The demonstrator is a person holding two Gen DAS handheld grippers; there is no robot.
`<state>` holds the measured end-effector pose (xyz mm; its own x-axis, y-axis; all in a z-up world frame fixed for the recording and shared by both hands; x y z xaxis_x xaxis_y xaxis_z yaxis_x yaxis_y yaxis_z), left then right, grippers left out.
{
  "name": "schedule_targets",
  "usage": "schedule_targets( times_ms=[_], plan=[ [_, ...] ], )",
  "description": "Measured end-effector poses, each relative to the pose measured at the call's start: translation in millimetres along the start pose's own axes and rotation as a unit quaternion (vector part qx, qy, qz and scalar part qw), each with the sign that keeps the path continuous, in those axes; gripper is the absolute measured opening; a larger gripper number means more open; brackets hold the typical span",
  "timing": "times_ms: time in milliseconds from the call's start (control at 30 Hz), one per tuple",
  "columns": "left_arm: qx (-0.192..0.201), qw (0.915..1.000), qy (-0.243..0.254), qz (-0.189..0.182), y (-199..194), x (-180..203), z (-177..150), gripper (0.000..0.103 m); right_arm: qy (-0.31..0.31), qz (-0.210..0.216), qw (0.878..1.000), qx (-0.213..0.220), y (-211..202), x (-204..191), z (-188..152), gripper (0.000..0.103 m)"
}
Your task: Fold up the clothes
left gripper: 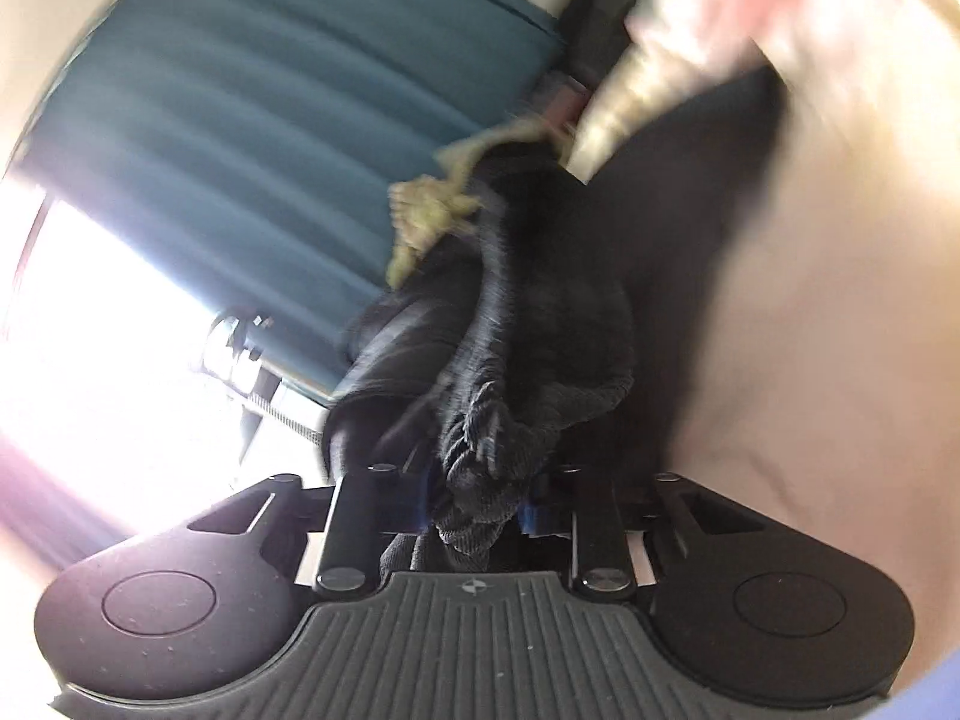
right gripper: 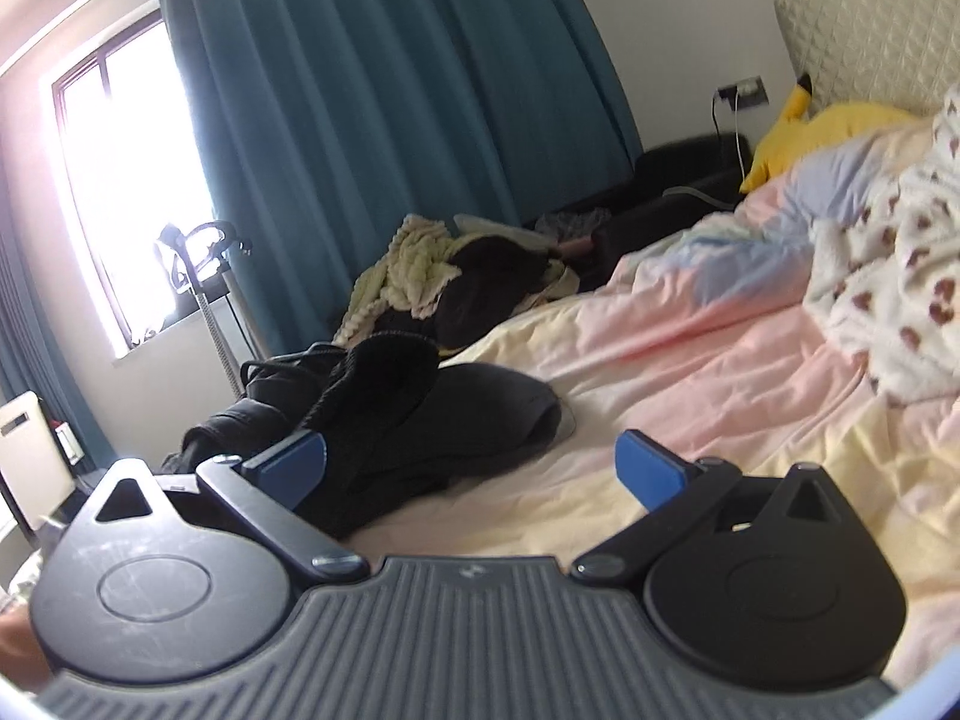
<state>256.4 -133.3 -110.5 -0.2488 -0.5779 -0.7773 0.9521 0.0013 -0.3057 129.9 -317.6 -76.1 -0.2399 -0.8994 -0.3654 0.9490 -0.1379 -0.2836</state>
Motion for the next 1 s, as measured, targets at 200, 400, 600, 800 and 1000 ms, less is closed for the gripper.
schedule_targets(
  times_ms=[200, 400, 600, 800, 1000],
  plan=[
    [0.055, 0.9921, -0.111, -0.015, -72.8, -67.0, 20.2, 0.02, -0.013, -0.011, 1.0, 0.013, -2.9, 0.2, 2.7, 0.103],
    [0.066, 0.9787, -0.188, -0.05, -161.1, -104.3, 17.0, 0.02, -0.019, -0.005, 1.0, 0.018, -11.0, -3.0, 4.7, 0.103],
    [0.0, 0.974, -0.212, -0.081, -213.3, -100.4, -42.1, 0.02, -0.025, 0.009, 1.0, 0.008, -23.8, -11.4, 0.4, 0.103],
    [-0.092, 0.9692, -0.179, -0.141, -198.5, -72.8, -100.1, 0.027, -0.046, 0.027, 0.999, -0.001, -28.9, -27.9, -4.7, 0.103],
    [-0.061, 0.9803, -0.126, -0.139, -195.9, -53.7, -91.6, 0.075, -0.049, 0.02, 0.999, -0.014, -29.9, -26.5, -8.6, 0.103]
  ],
)
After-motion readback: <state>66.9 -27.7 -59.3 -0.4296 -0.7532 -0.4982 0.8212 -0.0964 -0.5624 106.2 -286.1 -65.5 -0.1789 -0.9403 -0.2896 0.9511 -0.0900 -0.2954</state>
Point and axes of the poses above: each gripper's, at about its wrist camera, not at the fingertips, and y roughly the way its jaws point, x to its right, z to its top, the point moved 7 cm from there along y, roughly the way its jaws point, and after that the axes turned 5 degrees about -z, right-handed, at the moved point
